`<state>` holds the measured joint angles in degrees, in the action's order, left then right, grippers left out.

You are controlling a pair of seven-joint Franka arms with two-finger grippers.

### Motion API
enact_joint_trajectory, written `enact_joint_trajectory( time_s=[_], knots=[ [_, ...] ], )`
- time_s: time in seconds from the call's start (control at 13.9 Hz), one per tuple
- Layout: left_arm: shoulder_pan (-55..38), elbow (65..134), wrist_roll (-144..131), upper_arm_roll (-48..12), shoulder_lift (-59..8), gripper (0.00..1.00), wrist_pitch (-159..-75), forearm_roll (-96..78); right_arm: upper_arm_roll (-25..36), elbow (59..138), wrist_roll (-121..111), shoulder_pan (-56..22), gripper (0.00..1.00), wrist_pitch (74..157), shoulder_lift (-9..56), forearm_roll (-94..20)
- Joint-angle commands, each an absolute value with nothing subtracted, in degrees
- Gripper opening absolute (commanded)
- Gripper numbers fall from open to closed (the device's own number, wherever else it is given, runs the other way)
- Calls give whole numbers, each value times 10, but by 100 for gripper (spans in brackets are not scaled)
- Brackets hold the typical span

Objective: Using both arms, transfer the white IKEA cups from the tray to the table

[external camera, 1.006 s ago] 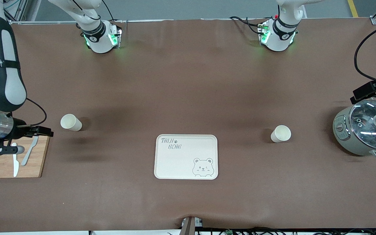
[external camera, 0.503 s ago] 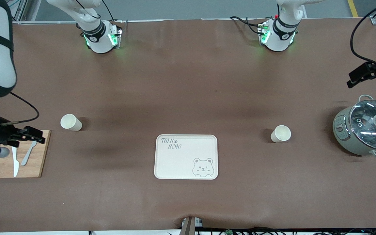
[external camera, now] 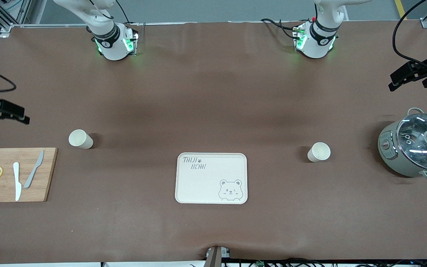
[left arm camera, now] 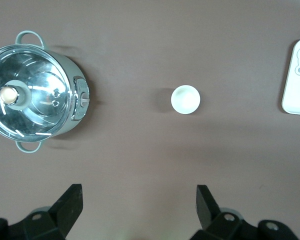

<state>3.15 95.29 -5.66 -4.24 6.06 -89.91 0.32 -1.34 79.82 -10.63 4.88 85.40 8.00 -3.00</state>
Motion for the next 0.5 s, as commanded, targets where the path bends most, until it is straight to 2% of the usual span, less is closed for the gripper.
enact_joint_trajectory(
  time_s=[0.0,0.14,0.43],
  knots=[
    [26,955,-50,-53,57,100,-906,1,-11,922,-110,59,100,868,-9,-24],
    [25,943,-50,-54,44,100,-907,2,-11,934,-110,57,100,864,-23,-24],
    [24,926,-50,-58,30,100,-907,3,-12,908,-104,57,100,855,-23,-14]
  ],
)
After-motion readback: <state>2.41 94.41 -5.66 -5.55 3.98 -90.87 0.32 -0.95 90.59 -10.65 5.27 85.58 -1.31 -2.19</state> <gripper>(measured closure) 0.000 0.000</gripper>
